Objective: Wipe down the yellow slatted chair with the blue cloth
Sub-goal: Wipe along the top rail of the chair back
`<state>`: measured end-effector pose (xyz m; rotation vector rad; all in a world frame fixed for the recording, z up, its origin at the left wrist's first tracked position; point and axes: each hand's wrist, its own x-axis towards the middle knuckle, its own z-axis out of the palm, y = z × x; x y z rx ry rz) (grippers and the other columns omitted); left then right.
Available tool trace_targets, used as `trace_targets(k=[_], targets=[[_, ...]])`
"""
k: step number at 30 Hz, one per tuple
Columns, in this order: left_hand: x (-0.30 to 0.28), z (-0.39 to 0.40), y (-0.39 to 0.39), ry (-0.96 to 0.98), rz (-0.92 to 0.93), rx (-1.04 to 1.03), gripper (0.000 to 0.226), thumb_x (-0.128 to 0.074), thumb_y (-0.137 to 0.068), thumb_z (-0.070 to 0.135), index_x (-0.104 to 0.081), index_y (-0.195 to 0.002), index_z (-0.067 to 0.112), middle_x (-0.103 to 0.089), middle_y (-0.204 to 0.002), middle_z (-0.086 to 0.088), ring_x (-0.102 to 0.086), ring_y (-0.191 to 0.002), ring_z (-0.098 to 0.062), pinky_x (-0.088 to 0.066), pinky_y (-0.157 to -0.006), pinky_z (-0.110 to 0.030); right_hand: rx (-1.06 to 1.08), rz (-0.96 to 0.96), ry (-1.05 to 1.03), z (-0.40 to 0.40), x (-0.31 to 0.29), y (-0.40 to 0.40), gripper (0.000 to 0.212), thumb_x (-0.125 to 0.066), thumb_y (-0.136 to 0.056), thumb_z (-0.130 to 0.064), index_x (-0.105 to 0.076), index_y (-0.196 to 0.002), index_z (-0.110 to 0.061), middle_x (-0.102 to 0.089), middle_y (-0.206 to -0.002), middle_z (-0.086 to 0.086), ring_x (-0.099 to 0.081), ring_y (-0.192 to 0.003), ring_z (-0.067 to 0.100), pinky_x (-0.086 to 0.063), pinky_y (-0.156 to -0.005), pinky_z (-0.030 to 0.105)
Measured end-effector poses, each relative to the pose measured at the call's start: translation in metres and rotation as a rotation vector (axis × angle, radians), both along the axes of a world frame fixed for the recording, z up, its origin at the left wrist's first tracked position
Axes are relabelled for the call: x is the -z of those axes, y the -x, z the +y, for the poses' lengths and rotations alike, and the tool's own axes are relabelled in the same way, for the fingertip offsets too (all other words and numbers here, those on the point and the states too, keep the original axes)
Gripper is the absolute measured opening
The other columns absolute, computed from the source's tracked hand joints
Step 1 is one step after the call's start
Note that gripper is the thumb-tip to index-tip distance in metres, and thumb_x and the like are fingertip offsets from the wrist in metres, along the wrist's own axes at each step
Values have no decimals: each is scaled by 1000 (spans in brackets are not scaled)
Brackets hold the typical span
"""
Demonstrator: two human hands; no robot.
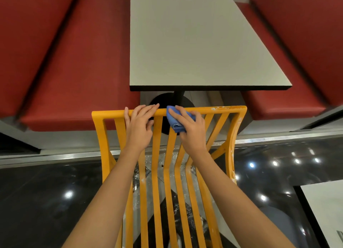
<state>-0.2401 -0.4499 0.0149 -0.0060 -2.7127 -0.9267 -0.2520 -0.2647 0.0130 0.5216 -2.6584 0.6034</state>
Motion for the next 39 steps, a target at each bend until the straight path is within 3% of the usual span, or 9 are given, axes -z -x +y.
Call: trace_targets(k=[5, 12, 17, 20, 23, 28, 32, 36, 39], targets=[[-1, 2, 1, -23, -16, -10, 58, -58, -93, 6, -48, -143, 34, -54, -137, 14, -36, -133, -13, 10, -118, -43, 338, -73, 117, 18, -7, 22, 62, -58, -84, 2, -54, -136, -31, -51, -142, -4, -46, -112, 30, -37, -89, 34], [-1, 4, 1, 8, -13, -24, 59, -57, -92, 4, -49, -142, 35, -56, -132, 13, -39, -129, -15, 6, -118, -48, 159, 89, -107, 25, 3, -8, 59, -66, -85, -11, -52, -139, -31, -52, -144, -7, -51, -101, 23, -38, -83, 36], [-1, 6, 1, -1, -17, -39, 58, -55, -93, 2, -50, -141, 35, -57, -131, 13, -39, -129, -15, 9, -117, -47, 365, -38, 30, 32, -19, 24, 61, -66, -77, -2, -58, -131, -30, -58, -136, -4, -50, -104, 29, -34, -85, 35], [-2, 7, 1, 0, -18, -45, 59, -52, -93, -1, -50, -141, 34, -57, -130, 12, -39, -129, -16, 9, -117, -46, 183, 22, 13, 18, -15, 12, 63, -69, -77, -1, -58, -133, -28, -55, -138, -2, -48, -112, 31, -40, -90, 40], [-2, 7, 1, 5, -20, -45, 60, -51, -93, -2, -50, -141, 34, -57, -131, 11, -39, -129, -16, 8, -117, -46, -52, 51, -62, 42, 0, 0, 51, -58, -87, -17, -55, -136, -31, -49, -145, -10, -45, -119, 25, -36, -95, 39], [-1, 7, 1, 9, -19, -47, 59, -47, -94, -3, -50, -141, 34, -57, -132, 11, -39, -130, -16, 10, -117, -44, 170, -22, -7, 43, -18, 30, 60, -67, -75, 1, -61, -128, -26, -60, -134, -3, -48, -121, 27, -35, -98, 43], [-1, 8, 2, 23, -16, -58, 58, -47, -95, -2, -50, -140, 34, -58, -131, 11, -39, -130, -17, 9, -117, -47, -48, -163, -111, -1, -28, 36, 66, -61, -80, -1, -51, -139, -29, -52, -142, 1, -39, -135, 29, -23, -115, 49], [-1, 7, 1, 18, -16, -46, 60, -45, -95, -4, -51, -141, 33, -58, -131, 10, -40, -130, -18, 8, -117, -48, -282, -171, -160, 25, -21, 32, 77, -57, -83, 3, -36, -148, -31, -34, -156, -4, -25, -145, 24, -15, -121, 47], [-2, 7, 1, 8, -28, -44, 59, -44, -95, -4, -50, -141, 33, -57, -132, 10, -39, -132, -17, 8, -117, -47, -203, -194, -122, 50, -24, 40, 77, -53, -80, 6, -41, -145, -32, -42, -151, -4, -31, -143, 22, -22, -117, 44]])
